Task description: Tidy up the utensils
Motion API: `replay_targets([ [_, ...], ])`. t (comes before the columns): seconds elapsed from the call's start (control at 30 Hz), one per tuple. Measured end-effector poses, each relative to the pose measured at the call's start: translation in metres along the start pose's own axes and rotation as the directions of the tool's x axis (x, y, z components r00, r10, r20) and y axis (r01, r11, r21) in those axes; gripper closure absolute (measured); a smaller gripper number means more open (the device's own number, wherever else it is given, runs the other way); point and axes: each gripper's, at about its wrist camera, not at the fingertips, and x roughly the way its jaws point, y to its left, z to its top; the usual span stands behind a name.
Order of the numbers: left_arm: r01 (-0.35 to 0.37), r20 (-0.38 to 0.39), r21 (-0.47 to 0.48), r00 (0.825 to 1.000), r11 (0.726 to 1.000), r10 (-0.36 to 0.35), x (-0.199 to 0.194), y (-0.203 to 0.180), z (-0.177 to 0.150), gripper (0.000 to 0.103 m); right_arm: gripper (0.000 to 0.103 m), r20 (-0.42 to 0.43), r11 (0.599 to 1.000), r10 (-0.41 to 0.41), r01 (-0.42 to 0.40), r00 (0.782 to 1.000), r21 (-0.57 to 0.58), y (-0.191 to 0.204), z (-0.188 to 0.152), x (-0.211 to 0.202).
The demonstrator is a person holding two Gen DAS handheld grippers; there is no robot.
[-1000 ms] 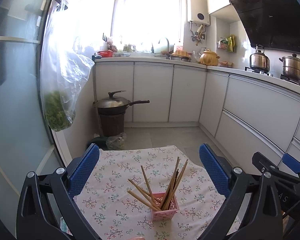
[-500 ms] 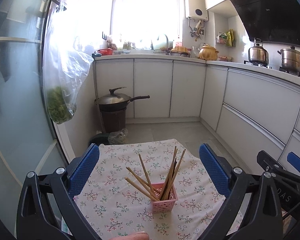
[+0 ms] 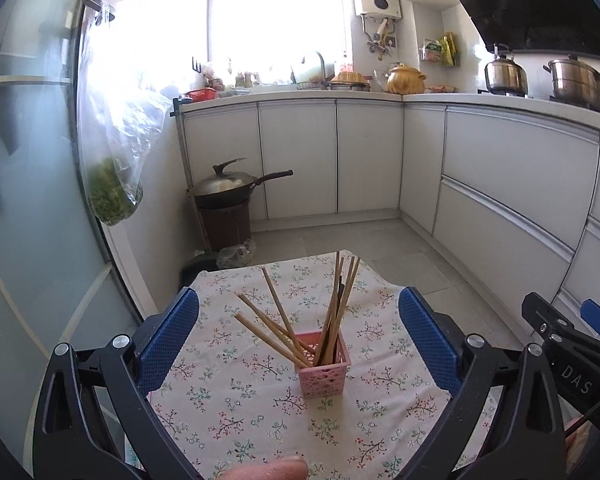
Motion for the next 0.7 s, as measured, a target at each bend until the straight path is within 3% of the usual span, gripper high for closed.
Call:
replay_targets([
  [0.17, -0.018, 0.035, -0.003, 0.999, 1.0, 0.018, -0.0023, -0.0045, -0.0021, 0.007, 0.007, -0.019, 1.0, -0.017, 0.017, 1.0, -0.015, -0.004, -0.0062, 0.0039],
  [0.7, -0.003, 0.029, -0.013, 1.0, 1.0, 0.003, 0.0002, -0.0067, -0.0043, 0.007, 0.007, 0.0, 1.0, -0.025, 0.025, 1.0, -0.003, -0.0068, -0.0092, -0.0001],
])
